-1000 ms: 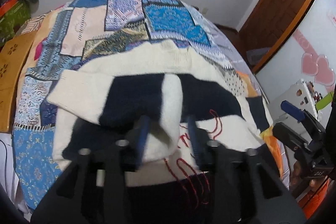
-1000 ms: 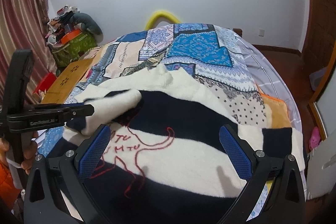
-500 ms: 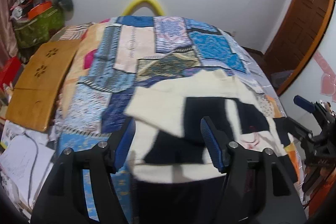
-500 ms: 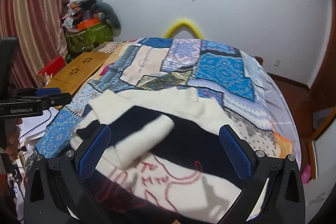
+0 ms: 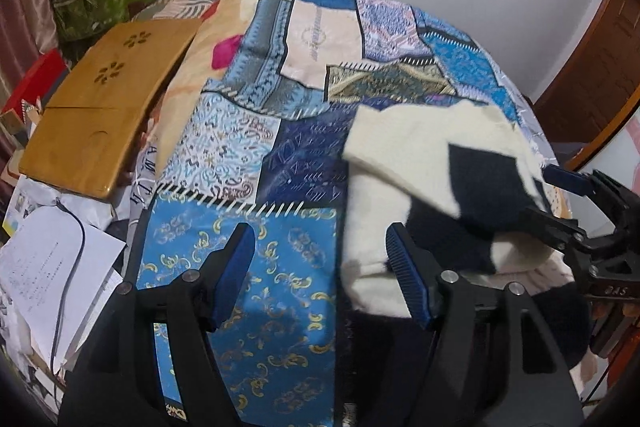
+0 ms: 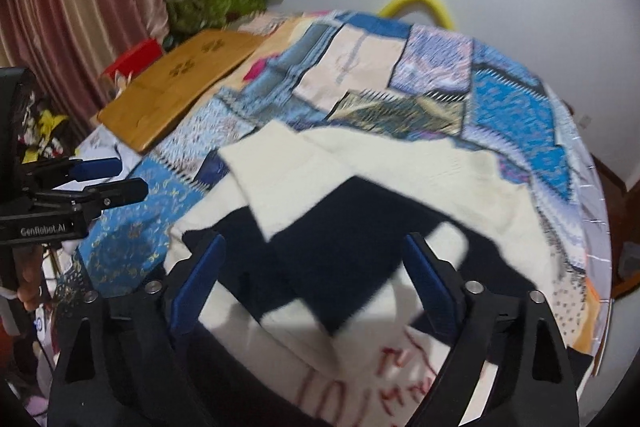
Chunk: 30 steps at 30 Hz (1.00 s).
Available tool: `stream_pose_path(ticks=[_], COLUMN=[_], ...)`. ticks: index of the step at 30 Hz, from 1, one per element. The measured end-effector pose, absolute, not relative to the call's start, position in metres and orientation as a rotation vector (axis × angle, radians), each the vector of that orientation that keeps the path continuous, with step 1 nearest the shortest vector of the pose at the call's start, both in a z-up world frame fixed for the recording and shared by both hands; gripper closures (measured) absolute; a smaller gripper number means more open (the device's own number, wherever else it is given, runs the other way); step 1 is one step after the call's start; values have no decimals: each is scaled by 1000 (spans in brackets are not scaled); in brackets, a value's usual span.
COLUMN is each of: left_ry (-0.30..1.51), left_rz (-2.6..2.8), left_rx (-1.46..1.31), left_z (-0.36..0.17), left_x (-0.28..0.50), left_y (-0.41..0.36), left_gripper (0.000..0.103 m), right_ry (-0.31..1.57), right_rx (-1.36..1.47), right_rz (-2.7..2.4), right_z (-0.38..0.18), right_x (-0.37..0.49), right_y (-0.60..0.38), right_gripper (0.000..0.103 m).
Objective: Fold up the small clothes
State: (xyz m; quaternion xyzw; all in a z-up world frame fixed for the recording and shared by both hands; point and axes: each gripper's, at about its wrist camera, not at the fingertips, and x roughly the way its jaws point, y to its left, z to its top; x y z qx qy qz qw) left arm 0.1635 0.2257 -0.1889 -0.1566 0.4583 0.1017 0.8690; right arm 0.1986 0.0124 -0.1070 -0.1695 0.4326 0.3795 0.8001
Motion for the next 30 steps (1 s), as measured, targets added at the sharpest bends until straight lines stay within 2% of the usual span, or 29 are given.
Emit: stream_pose_path(ticks=[5, 8, 13, 16, 18, 22, 24, 30], left_ry=[995, 1008, 1025, 1036, 1045, 1060, 1061, 1052], left_rz=[181, 166, 152, 148, 146, 146, 146, 148], left_rx=[-315, -315, -328, -337, -341, -348, -346, -330], left_z=[-206, -215, -224, -228, -231, -235, -234, -224], left_x=[169, 172, 178, 181, 182, 183, 182, 179], left_y=[223, 222, 222, 222, 222, 220, 218, 212], left_gripper=[36, 36, 36, 36, 36, 36, 36, 36], right_ry=[1011, 1053, 1089, 1087, 1083, 1082, 1076, 1019], right_rx=[-383, -409, -446, -481, -492, -492, -479, -421], right_rz=[828, 834, 848, 841, 839, 835, 836, 831], right_z=[-126, -139, -157, -164, -166, -170, -169, -152], right_x=[206, 208, 208, 207, 209, 215, 217, 217], right_y=[33, 44, 59, 66, 67, 69, 67, 55], right_gripper=[29, 40, 48, 58, 69, 81, 93, 97])
